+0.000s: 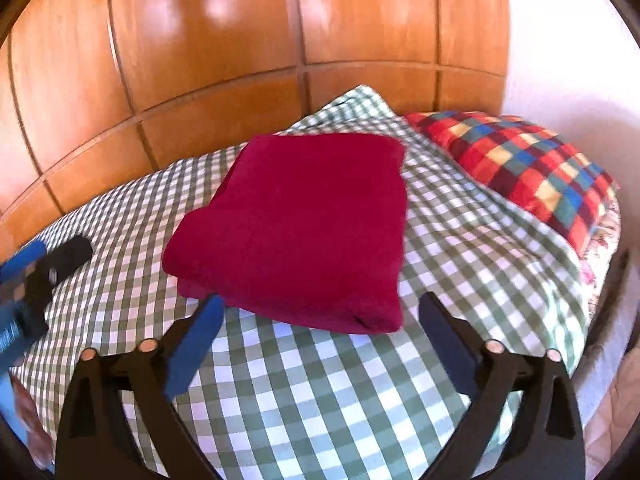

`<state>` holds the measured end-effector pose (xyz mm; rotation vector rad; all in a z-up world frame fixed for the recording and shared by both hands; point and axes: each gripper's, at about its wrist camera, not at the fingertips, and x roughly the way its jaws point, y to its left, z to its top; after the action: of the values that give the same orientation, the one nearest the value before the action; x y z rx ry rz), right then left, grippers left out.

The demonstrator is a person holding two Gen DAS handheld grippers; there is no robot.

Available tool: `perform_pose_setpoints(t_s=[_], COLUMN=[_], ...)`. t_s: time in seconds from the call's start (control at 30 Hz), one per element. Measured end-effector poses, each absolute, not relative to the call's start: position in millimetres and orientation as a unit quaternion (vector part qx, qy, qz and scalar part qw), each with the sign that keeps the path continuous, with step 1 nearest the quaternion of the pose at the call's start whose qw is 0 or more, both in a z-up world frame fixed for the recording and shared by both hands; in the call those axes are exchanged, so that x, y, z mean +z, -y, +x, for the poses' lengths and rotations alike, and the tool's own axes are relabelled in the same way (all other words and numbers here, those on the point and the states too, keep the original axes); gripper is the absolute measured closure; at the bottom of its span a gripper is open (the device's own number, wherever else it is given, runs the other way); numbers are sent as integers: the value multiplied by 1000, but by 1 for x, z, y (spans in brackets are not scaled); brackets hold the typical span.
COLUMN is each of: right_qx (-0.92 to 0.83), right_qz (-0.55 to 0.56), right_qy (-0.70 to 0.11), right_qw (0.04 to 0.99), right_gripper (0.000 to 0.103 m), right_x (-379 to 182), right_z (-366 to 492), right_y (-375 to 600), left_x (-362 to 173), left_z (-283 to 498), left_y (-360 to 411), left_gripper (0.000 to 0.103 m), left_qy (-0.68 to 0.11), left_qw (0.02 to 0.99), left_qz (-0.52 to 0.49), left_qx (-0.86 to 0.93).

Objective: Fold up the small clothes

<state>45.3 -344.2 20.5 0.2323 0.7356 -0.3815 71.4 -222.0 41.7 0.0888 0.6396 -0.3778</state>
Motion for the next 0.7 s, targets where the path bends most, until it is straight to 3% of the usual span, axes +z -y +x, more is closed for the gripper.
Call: perform_pose_setpoints(t_s=[0.37, 0.7], right_qx=[-245, -245], right_qz=[82, 92], right_qy=[-323, -317], right_qw=[911, 911], right_gripper=[2, 2], right_x=[36, 35], right_z=[25, 22], right_y=[314, 314], left_x=[28, 34], left_z=[61, 48], left_y=[191, 197], left_gripper=[4, 4], left_qy=[-332, -321], left_qw=[930, 934], left_qz=[22, 50], left_qx=[-153, -147])
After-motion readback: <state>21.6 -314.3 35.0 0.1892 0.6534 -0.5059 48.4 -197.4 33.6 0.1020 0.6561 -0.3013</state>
